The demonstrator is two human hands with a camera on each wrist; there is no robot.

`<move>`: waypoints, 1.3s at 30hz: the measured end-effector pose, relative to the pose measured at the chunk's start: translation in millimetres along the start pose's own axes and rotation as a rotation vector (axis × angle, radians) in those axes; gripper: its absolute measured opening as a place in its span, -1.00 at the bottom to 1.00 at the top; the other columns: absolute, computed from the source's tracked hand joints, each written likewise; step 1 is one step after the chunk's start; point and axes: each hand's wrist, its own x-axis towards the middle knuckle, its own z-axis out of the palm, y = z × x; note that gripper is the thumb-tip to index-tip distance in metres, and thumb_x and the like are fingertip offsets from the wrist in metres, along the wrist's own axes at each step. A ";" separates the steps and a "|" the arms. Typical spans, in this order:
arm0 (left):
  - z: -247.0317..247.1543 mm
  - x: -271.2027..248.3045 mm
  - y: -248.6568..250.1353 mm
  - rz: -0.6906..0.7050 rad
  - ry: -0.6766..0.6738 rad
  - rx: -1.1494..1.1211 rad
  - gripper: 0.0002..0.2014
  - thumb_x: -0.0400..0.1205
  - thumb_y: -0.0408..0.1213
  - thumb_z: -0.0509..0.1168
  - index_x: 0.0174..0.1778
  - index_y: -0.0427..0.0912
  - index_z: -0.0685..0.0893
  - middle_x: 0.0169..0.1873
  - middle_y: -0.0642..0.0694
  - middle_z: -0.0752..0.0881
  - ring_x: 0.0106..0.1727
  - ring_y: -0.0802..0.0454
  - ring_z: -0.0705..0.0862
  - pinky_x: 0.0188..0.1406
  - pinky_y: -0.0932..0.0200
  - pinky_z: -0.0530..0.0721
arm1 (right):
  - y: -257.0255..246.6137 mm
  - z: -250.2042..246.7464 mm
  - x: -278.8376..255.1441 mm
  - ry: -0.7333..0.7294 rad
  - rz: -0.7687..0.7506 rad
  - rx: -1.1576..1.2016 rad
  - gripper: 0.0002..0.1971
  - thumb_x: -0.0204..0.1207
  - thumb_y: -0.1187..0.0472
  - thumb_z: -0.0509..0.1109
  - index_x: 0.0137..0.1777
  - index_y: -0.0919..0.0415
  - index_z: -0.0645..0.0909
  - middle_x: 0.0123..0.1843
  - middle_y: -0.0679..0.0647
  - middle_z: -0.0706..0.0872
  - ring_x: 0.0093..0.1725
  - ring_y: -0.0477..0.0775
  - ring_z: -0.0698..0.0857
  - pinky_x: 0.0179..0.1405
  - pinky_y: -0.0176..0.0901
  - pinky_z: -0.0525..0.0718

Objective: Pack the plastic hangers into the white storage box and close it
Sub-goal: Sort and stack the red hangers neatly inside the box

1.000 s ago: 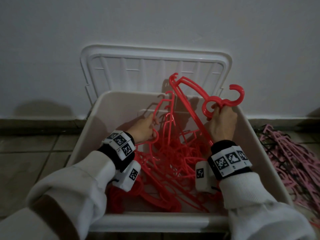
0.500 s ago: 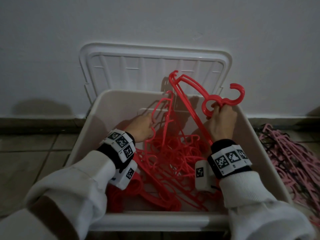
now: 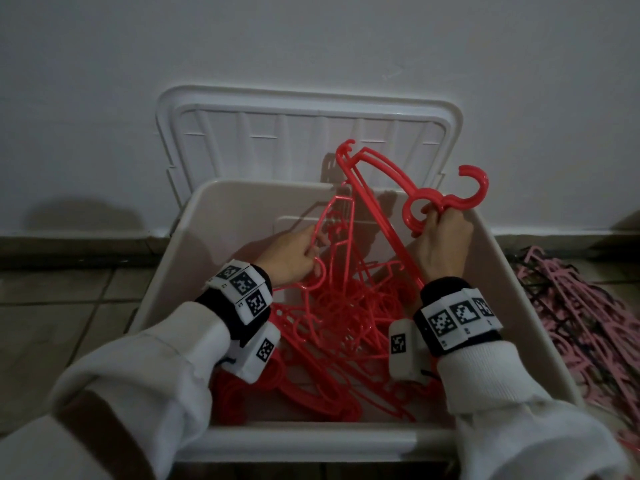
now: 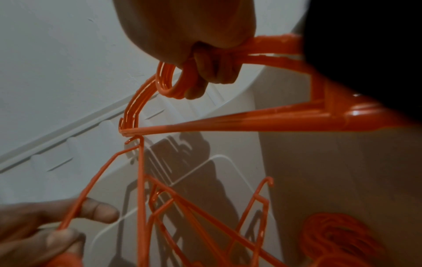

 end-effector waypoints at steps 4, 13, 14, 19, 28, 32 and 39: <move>11.3 -3.4 3.1 -0.049 -0.190 -0.307 -0.86 0.72 -0.43 0.08 0.16 -0.20 0.43 -0.39 -0.05 0.74 -0.50 0.05 0.73 -0.35 0.13 0.69 | -1.2 -1.0 -0.7 0.005 0.002 -0.013 -0.71 0.67 0.18 0.14 0.01 0.40 0.59 -0.09 0.37 0.73 -0.10 0.39 0.72 -0.05 0.31 0.68; 19.8 -5.8 9.6 -0.167 -0.385 -0.481 -0.82 0.68 -0.50 0.16 0.19 -0.30 0.40 -0.49 -0.03 0.73 -0.53 0.19 0.72 -0.60 0.39 0.57 | -3.9 -3.9 -1.8 -0.007 -0.009 -0.031 -0.70 0.67 0.19 0.13 -0.04 0.40 0.60 -0.09 0.39 0.73 -0.08 0.41 0.71 -0.04 0.32 0.67; 19.4 -6.3 10.3 -0.156 -0.417 -0.439 -0.83 0.67 -0.49 0.18 0.17 -0.30 0.45 -0.52 0.01 0.73 -0.52 0.22 0.71 -0.60 0.44 0.54 | -4.7 -4.6 -2.0 -0.007 -0.009 -0.031 -0.70 0.67 0.20 0.13 -0.04 0.41 0.60 -0.09 0.40 0.73 -0.08 0.41 0.71 -0.03 0.31 0.67; 20.0 -9.4 12.5 -0.191 -0.550 -0.390 -0.63 0.69 -0.39 0.19 0.44 -0.28 0.44 0.12 -0.13 0.67 0.14 0.01 0.65 -0.04 0.20 0.70 | -6.8 -6.8 -3.5 -0.015 -0.018 -0.028 -0.71 0.67 0.22 0.12 -0.01 0.42 0.61 -0.08 0.39 0.74 -0.07 0.39 0.72 -0.02 0.28 0.68; 20.6 -18.8 26.8 -0.175 -0.619 -0.593 -0.38 0.60 -0.47 0.28 0.56 -0.09 0.22 0.60 -0.11 0.20 0.48 0.06 0.40 0.20 0.19 0.60 | -7.1 -7.8 -4.6 -0.030 -0.026 -0.017 -0.70 0.67 0.21 0.13 -0.02 0.43 0.61 -0.09 0.39 0.73 -0.08 0.39 0.71 -0.02 0.25 0.66; 18.7 -18.0 26.8 -0.170 -0.607 -0.539 -0.29 0.57 -0.44 0.34 0.60 -0.12 0.17 0.60 -0.13 0.21 0.53 0.03 0.35 0.34 0.14 0.52 | -10.0 -7.5 -8.3 -0.083 -0.041 -0.018 -0.69 0.66 0.22 0.16 -0.02 0.47 0.63 -0.04 0.42 0.73 -0.01 0.40 0.68 -0.06 0.06 0.56; 19.6 -17.4 28.0 -0.075 -0.646 -0.590 -0.51 0.51 -0.53 0.37 0.24 0.03 0.45 -0.10 -0.09 0.58 -0.14 0.26 0.59 -0.14 0.48 0.56 | -12.2 -4.1 -7.4 -0.187 0.075 0.153 -0.78 0.57 0.16 0.29 -0.17 0.29 0.66 -0.25 0.20 0.69 -0.17 0.25 0.72 -0.07 0.15 0.69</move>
